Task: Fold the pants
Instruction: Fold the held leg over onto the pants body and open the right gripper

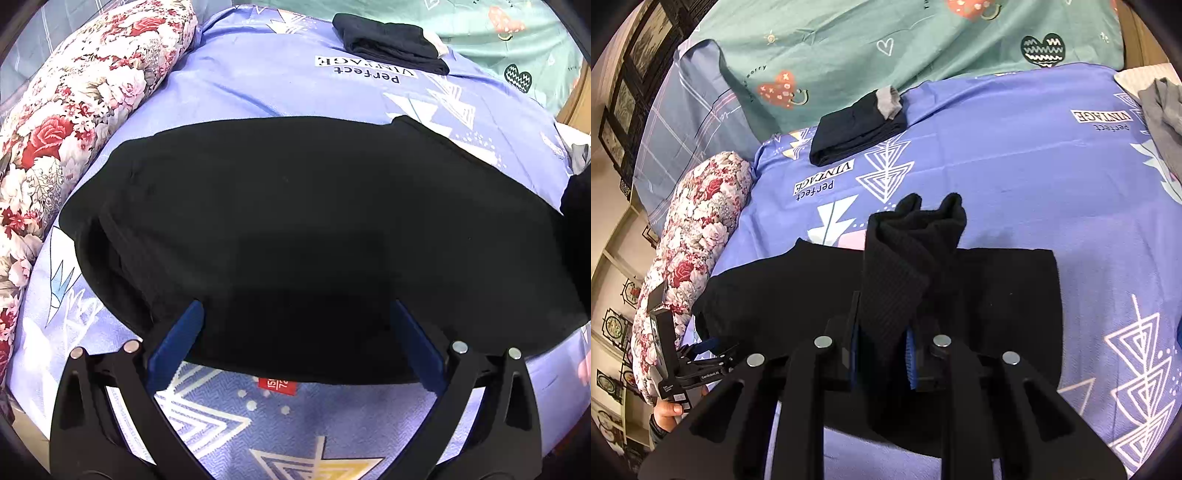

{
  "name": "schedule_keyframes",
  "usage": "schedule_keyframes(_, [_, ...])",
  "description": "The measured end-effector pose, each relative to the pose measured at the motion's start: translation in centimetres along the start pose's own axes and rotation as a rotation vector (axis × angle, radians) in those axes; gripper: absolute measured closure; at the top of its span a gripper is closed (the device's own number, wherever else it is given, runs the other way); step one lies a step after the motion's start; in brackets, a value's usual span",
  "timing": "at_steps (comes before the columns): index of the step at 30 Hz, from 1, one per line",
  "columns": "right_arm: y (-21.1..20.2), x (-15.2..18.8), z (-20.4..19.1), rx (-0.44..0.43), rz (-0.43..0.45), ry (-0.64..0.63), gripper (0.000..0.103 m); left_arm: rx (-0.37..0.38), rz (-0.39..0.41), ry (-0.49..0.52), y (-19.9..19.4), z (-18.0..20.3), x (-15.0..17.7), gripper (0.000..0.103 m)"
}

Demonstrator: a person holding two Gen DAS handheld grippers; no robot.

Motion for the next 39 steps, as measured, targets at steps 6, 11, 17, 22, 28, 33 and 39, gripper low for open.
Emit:
schedule_keyframes(6, [1.5,0.7,-1.3,-0.022,-0.031,-0.023,0.083,0.002,-0.002,-0.003,0.0,0.0,0.0,0.002])
schedule_keyframes(11, [3.2,1.6,-2.3,-0.027,-0.074,-0.043,0.083,0.006,-0.004,-0.004,0.1,-0.1,0.0,0.002])
schedule_keyframes(17, [4.3,2.5,-2.1,-0.020,-0.102,-0.044,0.083,0.012,-0.005,0.000,0.1,-0.1,0.1,0.002])
schedule_keyframes(22, [4.5,3.0,-2.5,-0.016,-0.115,-0.067,0.083,0.027,-0.011,-0.008,0.2,-0.2,0.0,0.002])
schedule_keyframes(28, [6.7,3.9,-3.5,0.003,-0.154,-0.101,0.083,0.034,-0.011,-0.014,0.1,-0.2,0.0,0.002])
schedule_keyframes(33, [6.7,3.5,-4.0,-0.005,-0.143,-0.102,0.083,0.037,-0.011,-0.013,0.0,-0.1,0.1,0.002])
schedule_keyframes(39, [7.5,3.7,-5.0,-0.006,-0.157,-0.122,0.083,0.029,-0.013,-0.020,0.1,0.0,0.0,0.002])
Point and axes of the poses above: each gripper's, at about its wrist camera, not at the fingertips, and y roughly the way its jaws point, z to its right, x to its underside, the point moved 6 cm from there along y, roughly the way its jaws point, and after that the axes turned 7 degrees about y, right-handed, at the moved point
